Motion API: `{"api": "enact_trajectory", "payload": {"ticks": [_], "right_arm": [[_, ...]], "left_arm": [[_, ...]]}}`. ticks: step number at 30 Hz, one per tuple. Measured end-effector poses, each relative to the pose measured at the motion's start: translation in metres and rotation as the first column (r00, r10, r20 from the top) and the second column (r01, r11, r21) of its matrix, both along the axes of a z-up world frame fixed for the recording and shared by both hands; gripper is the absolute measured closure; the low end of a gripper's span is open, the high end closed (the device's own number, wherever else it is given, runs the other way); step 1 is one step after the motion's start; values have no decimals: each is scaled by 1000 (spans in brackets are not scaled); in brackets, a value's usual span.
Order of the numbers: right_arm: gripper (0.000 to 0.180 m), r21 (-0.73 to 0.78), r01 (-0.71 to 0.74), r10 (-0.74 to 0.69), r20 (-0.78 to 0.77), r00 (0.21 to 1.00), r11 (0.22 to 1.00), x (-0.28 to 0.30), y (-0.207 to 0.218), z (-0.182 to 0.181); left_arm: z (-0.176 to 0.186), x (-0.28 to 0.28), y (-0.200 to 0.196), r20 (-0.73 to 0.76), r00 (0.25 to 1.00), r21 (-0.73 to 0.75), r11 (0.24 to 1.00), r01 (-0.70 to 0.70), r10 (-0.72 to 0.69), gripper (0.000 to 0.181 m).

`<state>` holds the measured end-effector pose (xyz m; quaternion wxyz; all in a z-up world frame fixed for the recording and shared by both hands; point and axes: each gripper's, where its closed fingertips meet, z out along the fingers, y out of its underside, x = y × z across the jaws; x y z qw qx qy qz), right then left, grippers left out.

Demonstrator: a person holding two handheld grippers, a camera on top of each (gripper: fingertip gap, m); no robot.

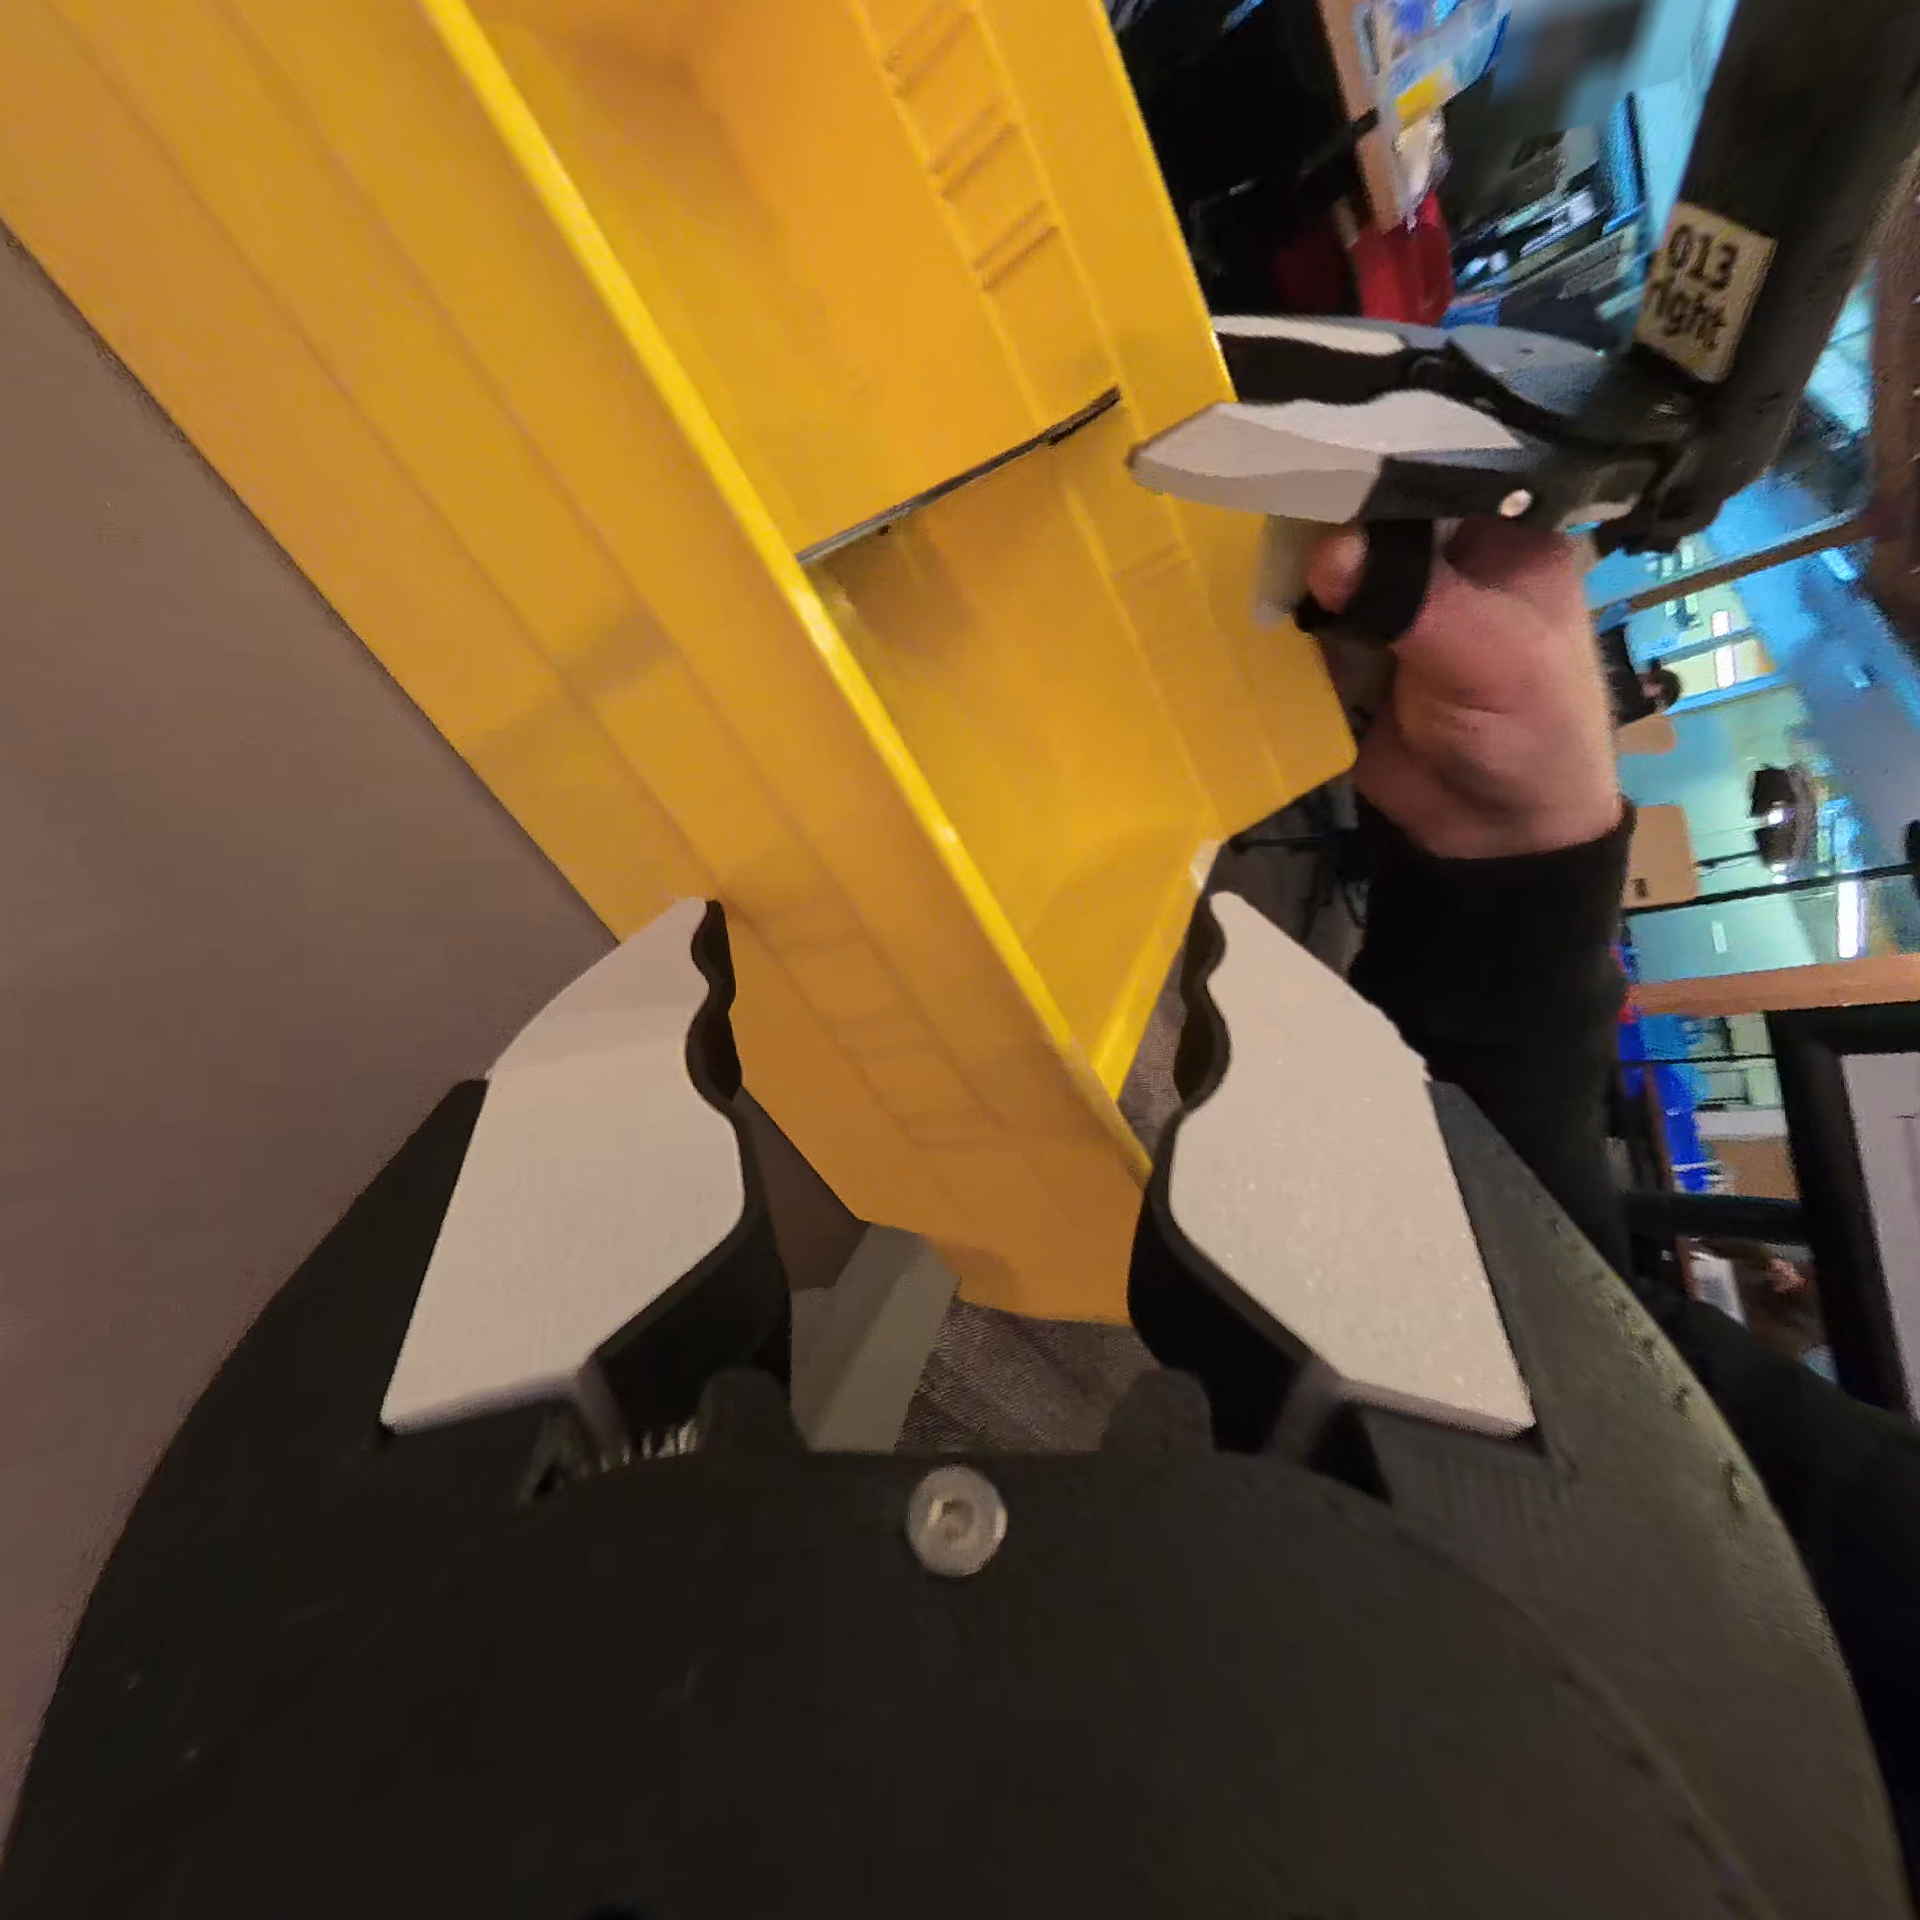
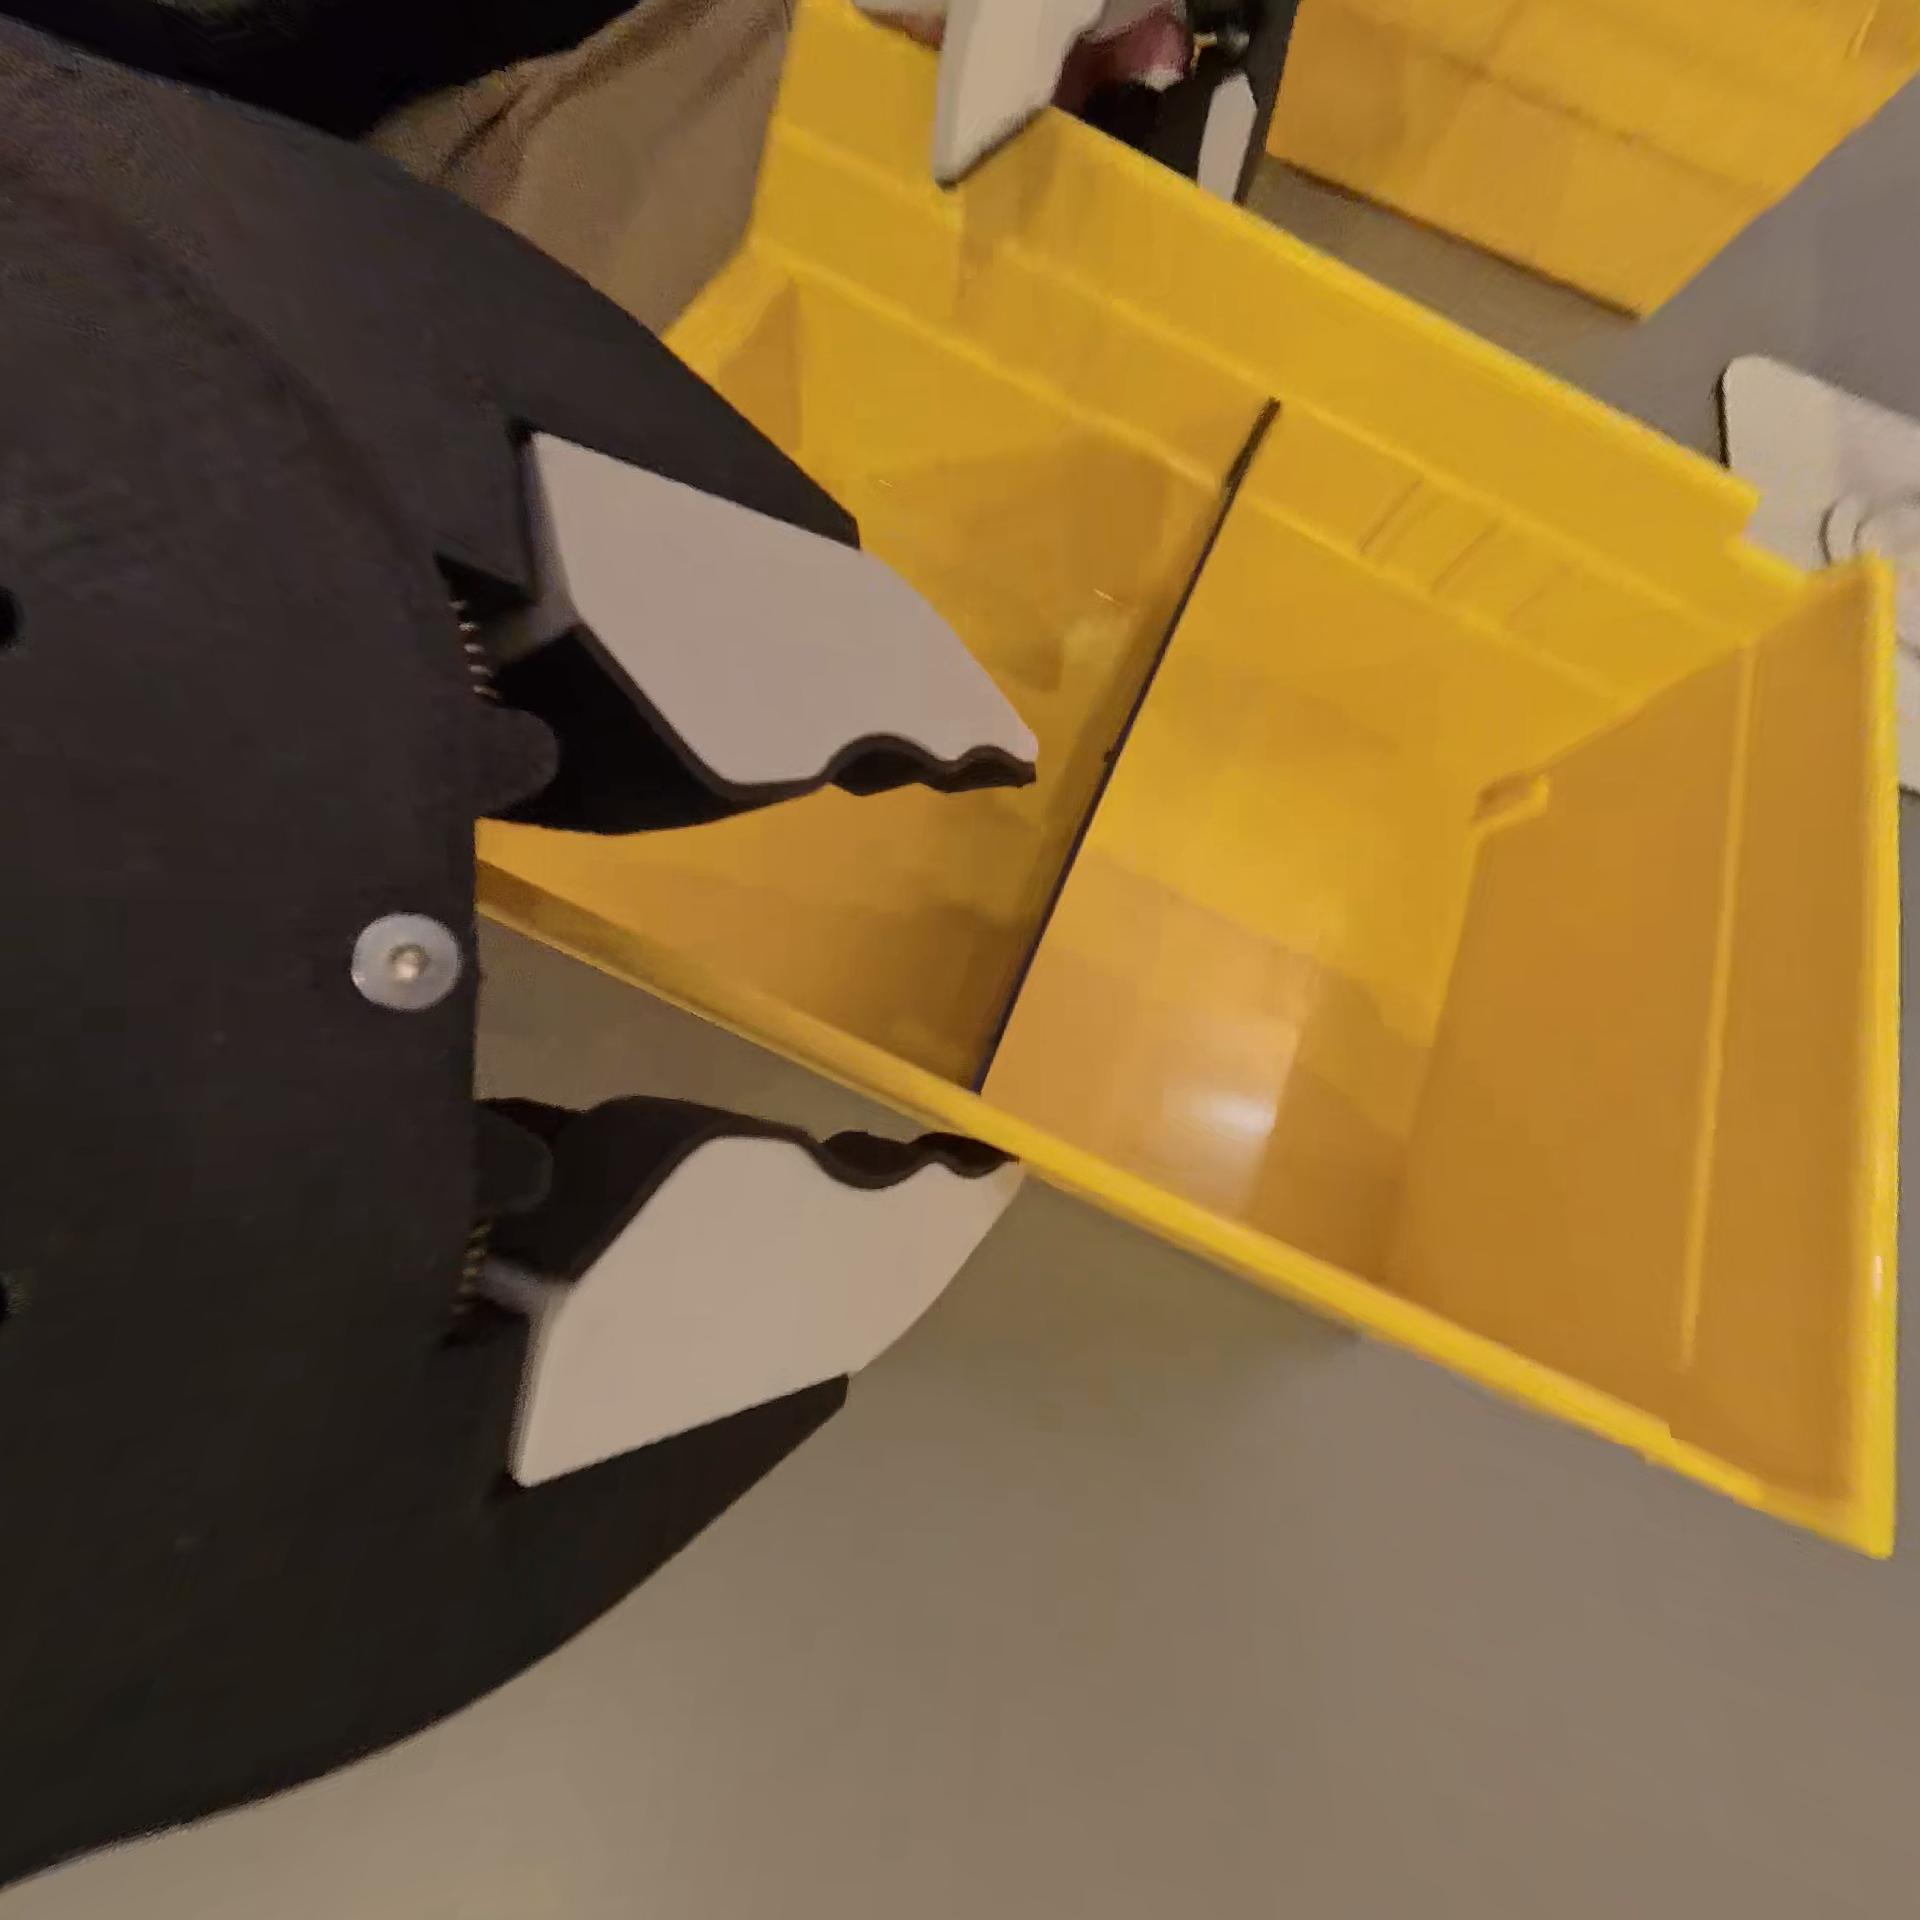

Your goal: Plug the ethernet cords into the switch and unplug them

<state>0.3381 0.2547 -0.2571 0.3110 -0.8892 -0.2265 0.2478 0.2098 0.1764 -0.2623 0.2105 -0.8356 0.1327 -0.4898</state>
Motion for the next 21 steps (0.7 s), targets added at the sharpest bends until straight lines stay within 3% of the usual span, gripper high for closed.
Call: {"api": "enact_trajectory", "payload": {"ticks": [1, 4, 6, 9, 11, 15, 18, 21], "right_arm": [[119, -9, 2, -2, 3, 1000, 1000, 3, 6, -2], [131, -58, -5, 6, 3, 1000, 998, 11, 14, -8], [130, -71, -20, 22, 17, 1000, 997, 13, 12, -11], [120, 17, 30, -31, 45, 999, 999, 21, 18, 0], [123, 83, 36, -42, 64, 997, 996, 26, 15, 15], [111, 179, 41, -65, 132, 989, 983, 29, 6, 39], [113, 128, 36, -67, 241, 968, 991, 37, 2, 22], [122, 37, 8, -17, 231, 973, 999, 32, -2, 0]], "left_arm": [[1, 3, 1, 20, 1000, -5, 1000, 1, -1, 98], [4, 4, -3, 43, 998, 3, 999, 47, -47, 100], [18, -6, -4, 76, 996, 30, 998, 53, -55, 104], [53, -38, -15, 84, 994, 130, 989, 64, -76, 105], [75, -72, -25, 35, 996, 211, 975, 76, -85, 105], [90, -194, -12, -258, 957, 403, 915, -16, 130, 105], [84, -319, -2, -452, 811, 457, 877, -147, 371, 105], [62, -415, -16, -538, 698, 417, 869, -266, 472, 109]]}}
